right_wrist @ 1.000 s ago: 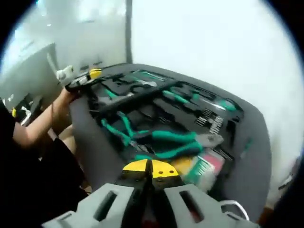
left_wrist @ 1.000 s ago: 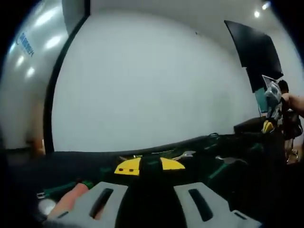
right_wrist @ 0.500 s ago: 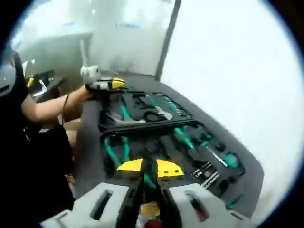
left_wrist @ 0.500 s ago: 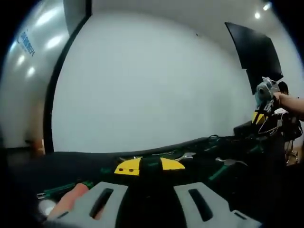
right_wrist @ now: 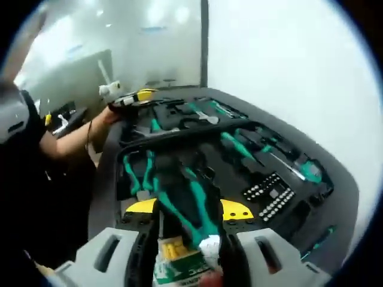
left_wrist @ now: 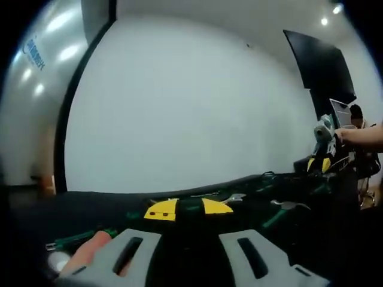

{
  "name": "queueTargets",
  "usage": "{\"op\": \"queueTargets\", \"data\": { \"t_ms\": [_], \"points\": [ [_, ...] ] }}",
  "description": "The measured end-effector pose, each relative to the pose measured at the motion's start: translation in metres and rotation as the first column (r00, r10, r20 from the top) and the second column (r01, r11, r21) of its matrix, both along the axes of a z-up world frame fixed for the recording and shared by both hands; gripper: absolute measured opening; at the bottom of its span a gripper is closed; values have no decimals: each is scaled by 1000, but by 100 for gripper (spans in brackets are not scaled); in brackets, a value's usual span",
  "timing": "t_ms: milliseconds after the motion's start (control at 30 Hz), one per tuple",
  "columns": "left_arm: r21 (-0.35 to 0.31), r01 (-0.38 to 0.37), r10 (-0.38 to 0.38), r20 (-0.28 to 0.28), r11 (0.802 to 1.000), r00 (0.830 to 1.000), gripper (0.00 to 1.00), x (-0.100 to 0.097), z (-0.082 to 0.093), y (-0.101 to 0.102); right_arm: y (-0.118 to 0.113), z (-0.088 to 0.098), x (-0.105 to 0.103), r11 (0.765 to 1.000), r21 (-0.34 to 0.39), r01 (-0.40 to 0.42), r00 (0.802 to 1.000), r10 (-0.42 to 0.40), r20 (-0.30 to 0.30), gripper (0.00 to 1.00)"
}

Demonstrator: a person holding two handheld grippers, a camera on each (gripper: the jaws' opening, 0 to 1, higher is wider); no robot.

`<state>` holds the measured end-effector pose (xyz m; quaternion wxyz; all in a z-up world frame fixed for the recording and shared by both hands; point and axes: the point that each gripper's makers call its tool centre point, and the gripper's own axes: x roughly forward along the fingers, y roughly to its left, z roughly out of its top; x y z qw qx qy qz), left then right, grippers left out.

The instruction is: Pick up the tools and put them into their designated positions in the toolbox.

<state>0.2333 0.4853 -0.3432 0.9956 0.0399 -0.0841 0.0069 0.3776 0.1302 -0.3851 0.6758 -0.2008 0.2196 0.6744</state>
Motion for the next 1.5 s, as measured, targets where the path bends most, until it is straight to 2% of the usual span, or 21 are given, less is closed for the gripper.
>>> {"op": "queueTargets", "data": {
  "t_ms": [67,133,200,233,267,300,333,433,500,567,633,667,733,867,1000,1267,1300,1467,1500],
  "points": [
    [3,0,0,-3,1000,1000,15,0,-1,0,3,2,-2,1000,9,-8,1000,8,-29,33],
    [6,1,-1,-4,1000,1000,15,0,-1,0,6,2,-2,1000,8,-22,1000,22,-17,33],
    [9,1,-1,-7,1000,1000,15,1,-2,0,8,2,-3,1000,1,11,998,-11,-55,32],
    [11,1,-1,-8,1000,1000,15,0,-2,-1,7,1,-2,1000,-2,3,999,-3,-47,32],
    [12,1,-1,-9,1000,1000,15,0,-2,-1,6,1,-1,1000,-9,-25,1000,25,-11,33],
    [15,1,0,-11,1000,1000,15,0,-2,-2,2,0,-1,996,-34,-84,994,86,63,33],
    [15,1,-1,-12,1000,1000,15,0,-2,-2,-3,-3,-9,993,-61,-106,990,111,85,33],
    [17,1,-1,-15,1000,1000,15,1,-3,-2,2,-4,-4,998,-57,-35,999,35,-5,32],
    [18,0,0,-14,1000,1000,15,0,-3,-1,4,-4,-1,997,-55,-46,999,47,5,32],
    [20,0,0,-15,1000,1000,15,0,-3,-2,5,-9,-5,996,-63,-71,996,73,44,33],
    [25,0,1,-21,1000,1000,15,1,-4,-2,9,-9,-4,995,-69,-71,997,74,34,32],
    [27,0,1,-22,1000,1000,15,1,-5,-2,13,-11,-14,996,-67,-58,998,60,20,32],
    [32,0,1,-26,999,1000,15,1,-5,-3,20,-10,-19,994,-52,-100,994,102,40,32],
    [38,0,1,-31,999,1000,15,1,-6,-6,36,-10,-25,993,-45,-113,992,115,46,32],
    [39,0,2,-33,999,999,15,1,-6,-7,56,-10,-28,990,-39,-138,988,140,59,32],
    [41,0,1,-31,999,1000,15,1,-6,-7,80,-12,-35,984,-68,-166,981,172,86,32],
    [43,1,1,-33,999,999,15,1,-6,-7,85,-13,-28,983,-69,-170,980,176,89,32],
    [42,3,-2,-31,999,1000,15,1,-6,-7,100,-19,-25,977,-80,-200,971,208,121,32],
    [41,4,-3,-30,999,1000,15,1,-5,-7,104,-19,-27,977,-68,-201,973,207,100,32]
  ]
}}
